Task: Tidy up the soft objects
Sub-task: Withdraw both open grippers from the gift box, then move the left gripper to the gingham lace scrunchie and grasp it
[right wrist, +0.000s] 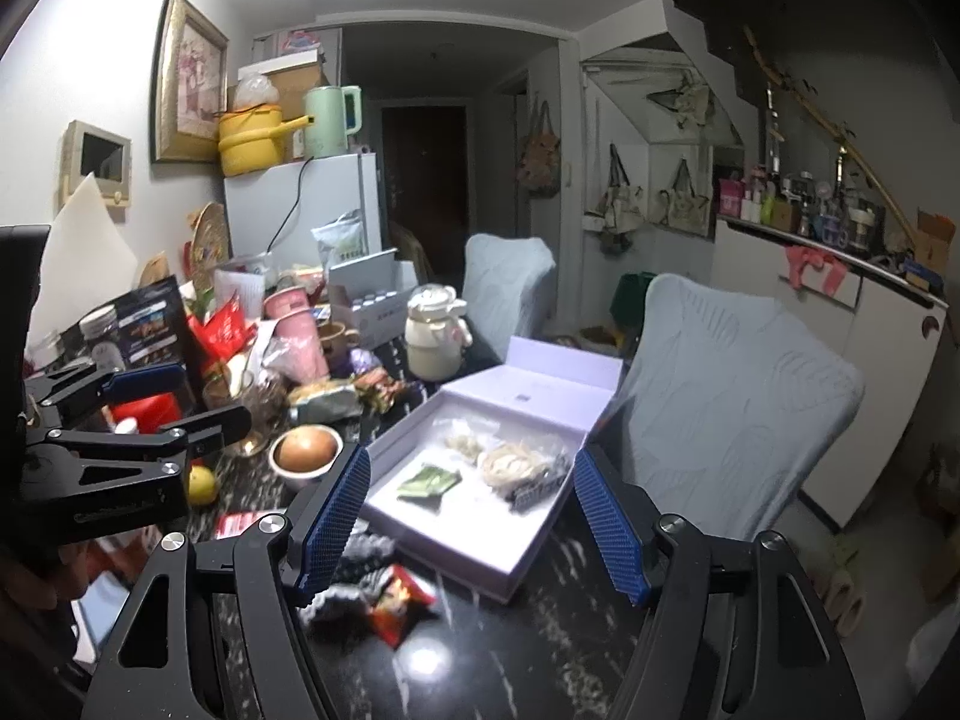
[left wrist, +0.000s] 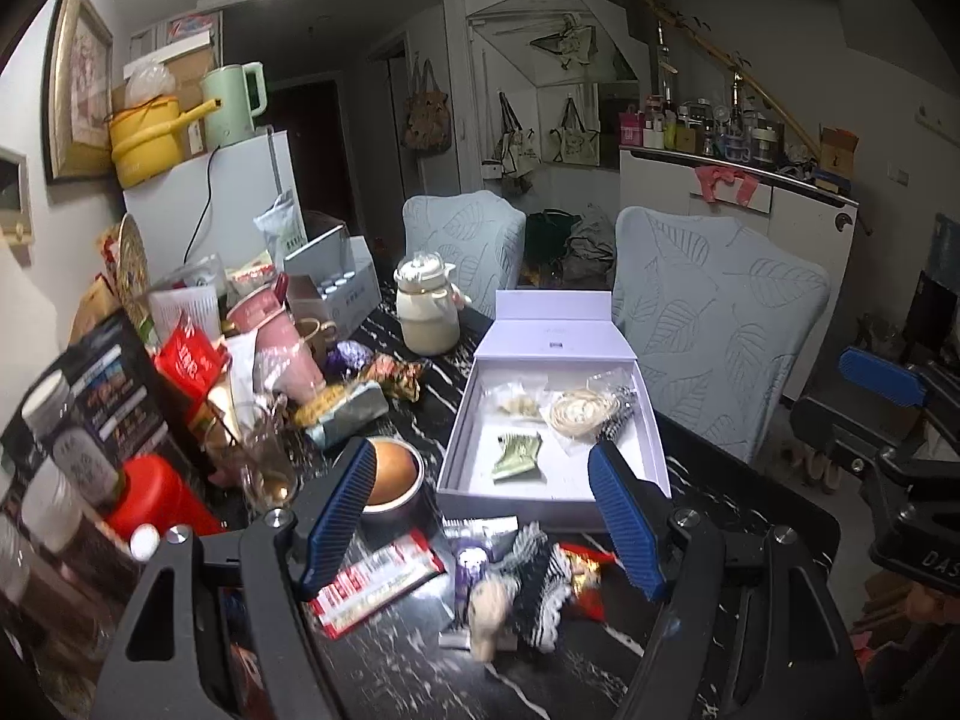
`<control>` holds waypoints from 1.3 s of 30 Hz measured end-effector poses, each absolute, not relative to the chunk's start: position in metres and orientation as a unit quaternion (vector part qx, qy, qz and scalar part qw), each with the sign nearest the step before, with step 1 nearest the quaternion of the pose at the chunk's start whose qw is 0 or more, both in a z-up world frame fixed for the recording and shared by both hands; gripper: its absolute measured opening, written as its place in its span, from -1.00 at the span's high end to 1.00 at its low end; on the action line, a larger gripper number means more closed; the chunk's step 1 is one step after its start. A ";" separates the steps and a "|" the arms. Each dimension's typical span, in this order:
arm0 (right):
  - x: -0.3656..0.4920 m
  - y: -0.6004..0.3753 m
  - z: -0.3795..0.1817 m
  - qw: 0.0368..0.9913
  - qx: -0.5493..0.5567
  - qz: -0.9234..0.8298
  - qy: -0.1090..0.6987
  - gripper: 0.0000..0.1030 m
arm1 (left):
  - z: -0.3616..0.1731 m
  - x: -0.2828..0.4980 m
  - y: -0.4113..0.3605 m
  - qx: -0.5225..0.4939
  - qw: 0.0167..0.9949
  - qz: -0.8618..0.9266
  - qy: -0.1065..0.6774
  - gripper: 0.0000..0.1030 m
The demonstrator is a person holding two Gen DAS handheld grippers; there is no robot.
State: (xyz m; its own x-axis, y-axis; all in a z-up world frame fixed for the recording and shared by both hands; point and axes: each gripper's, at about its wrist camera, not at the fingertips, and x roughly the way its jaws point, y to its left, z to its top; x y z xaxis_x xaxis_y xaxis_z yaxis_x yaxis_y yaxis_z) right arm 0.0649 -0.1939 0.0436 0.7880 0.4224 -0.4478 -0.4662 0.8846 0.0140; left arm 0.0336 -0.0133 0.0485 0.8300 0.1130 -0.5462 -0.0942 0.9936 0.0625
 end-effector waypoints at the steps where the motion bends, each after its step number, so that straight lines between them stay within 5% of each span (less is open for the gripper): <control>1: 0.062 -0.195 0.041 0.943 -0.048 0.237 0.228 -0.38 | 0.046 0.030 -0.013 0.013 0.957 0.053 0.286 -0.42; 39: 0.047 -0.195 -0.089 0.893 -0.027 0.260 0.367 -0.38 | -0.072 0.017 -0.006 -0.040 0.928 -0.012 0.369 -0.42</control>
State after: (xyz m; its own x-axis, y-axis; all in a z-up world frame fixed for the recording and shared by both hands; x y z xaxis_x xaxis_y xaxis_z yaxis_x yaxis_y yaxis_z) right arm 0.0469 -0.1947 -0.0885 0.5956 0.4456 -0.6683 -0.4845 0.8629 0.1435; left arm 0.0167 -0.0062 -0.0717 0.7268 -0.0527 -0.6848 -0.0063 0.9965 -0.0833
